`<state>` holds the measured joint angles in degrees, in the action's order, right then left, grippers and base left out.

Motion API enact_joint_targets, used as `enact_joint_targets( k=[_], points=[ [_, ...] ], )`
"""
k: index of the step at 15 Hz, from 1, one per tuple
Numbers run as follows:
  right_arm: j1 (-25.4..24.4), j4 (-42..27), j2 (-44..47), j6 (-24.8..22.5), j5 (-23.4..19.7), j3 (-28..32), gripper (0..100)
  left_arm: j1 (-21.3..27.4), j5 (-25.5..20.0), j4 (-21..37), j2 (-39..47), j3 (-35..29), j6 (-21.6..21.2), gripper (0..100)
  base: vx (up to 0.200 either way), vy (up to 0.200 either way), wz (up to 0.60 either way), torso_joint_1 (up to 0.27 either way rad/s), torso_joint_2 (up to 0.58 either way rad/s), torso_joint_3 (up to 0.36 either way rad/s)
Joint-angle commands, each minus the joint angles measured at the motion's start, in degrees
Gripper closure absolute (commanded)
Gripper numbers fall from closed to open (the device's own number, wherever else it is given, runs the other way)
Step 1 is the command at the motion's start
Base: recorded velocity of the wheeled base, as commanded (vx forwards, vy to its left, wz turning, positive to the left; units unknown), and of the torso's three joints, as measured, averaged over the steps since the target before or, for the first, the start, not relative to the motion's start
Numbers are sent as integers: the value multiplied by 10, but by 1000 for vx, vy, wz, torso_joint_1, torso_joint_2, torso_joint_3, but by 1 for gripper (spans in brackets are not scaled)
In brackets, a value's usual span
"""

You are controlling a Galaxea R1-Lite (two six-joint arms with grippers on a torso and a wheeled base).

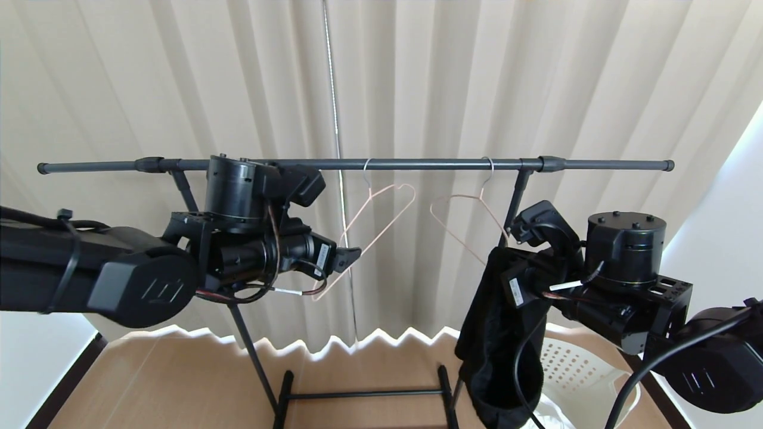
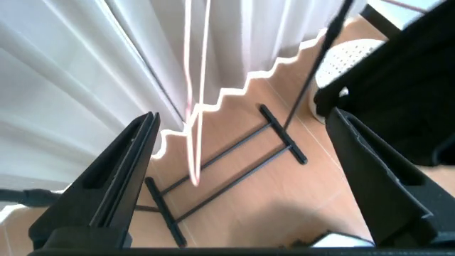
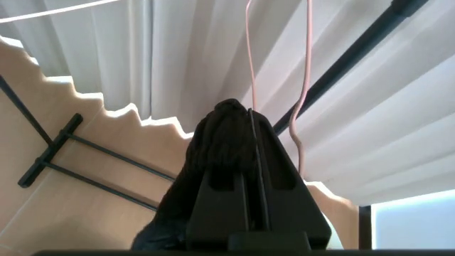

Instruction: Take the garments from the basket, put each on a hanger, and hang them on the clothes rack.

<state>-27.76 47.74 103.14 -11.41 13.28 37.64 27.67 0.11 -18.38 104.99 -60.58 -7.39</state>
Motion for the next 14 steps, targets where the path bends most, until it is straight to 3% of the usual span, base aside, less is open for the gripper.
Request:
enact_joint_targets(
  k=[1,7,14],
  points=[
    [-7,2,0,0,0,-2,100,-21,2,-4,104,-76,1,0,0,0,0,0,0,0],
    [-8,3,7,0,0,-2,100,-32,3,-5,214,-187,3,0,0,0,0,0,0,0],
    [-8,4,23,1,0,1,100,-30,6,-5,254,-219,6,0,0,0,0,0,0,0]
  ],
)
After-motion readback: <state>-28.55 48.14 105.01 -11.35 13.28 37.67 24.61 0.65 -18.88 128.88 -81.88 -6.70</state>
